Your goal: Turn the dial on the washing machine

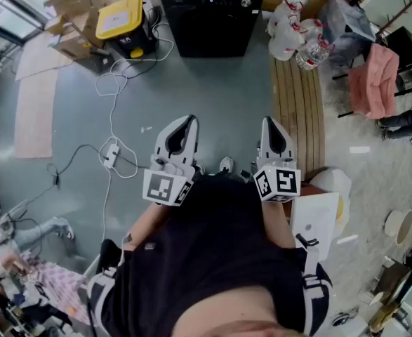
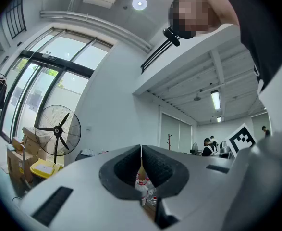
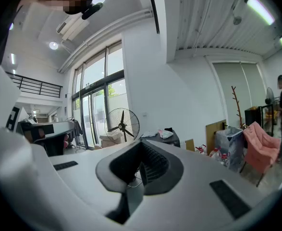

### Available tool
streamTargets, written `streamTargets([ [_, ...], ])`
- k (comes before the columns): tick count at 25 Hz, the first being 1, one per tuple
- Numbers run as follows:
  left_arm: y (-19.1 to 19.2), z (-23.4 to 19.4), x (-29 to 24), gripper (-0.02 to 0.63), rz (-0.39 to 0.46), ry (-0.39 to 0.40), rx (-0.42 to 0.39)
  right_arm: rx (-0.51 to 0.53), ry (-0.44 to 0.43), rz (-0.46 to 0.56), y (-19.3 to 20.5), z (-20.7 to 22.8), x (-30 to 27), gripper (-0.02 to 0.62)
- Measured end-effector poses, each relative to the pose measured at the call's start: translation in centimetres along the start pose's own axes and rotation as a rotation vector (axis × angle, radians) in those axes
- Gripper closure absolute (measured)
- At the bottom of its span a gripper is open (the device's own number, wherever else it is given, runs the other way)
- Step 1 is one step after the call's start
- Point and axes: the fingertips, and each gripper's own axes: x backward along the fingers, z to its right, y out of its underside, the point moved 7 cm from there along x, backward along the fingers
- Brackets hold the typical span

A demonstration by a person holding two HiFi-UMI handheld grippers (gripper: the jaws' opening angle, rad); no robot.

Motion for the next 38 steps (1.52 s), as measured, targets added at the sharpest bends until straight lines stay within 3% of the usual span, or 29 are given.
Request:
streamTargets([
  [9, 0.0, 0.7, 0.1, 0.578, -0.003, 0.002, -0.001, -0.008, -0.007, 0.008, -0.2, 0.1, 0.6, 0.571],
  [16, 0.0, 1.5, -0.2, 0.578, -0.001, -0.006, -0.003, 0.009, -0.022, 0.124, -2.9, 0.3, 2.0, 0.571],
  [23, 0.7, 2.7, -1.9, 0.578, -0.01, -0.025, -0.001, 0.023, -0.023, 0.075, -2.3, 2.6, 1.2, 0.569],
  [24, 0.9, 3.1, -2.5, 0.578, -0.012, -0.029, 0.0, 0.032, -0.03, 0.058, -2.1, 3.1, 0.8, 0.561],
  [26, 1.2, 4.0, -3.4, 0.578, -0.014, -0.035, 0.004, 0.037, -0.051, 0.023, -1.6, 4.3, 0.3, 0.431],
  [27, 1.4, 4.5, -3.8, 0.578, -0.015, -0.037, 0.006, 0.035, -0.061, 0.011, -1.4, 4.9, 0.2, 0.413],
  [33, 2.0, 5.9, -5.5, 0.578, -0.016, -0.071, -0.006, 0.026, -0.079, -0.003, -0.5, 7.8, -1.2, 0.405],
  [38, 3.0, 4.8, -8.1, 0.578, -0.043, -0.085, 0.003, 0.016, -0.089, -0.015, 0.1, 9.2, -4.0, 0.404],
])
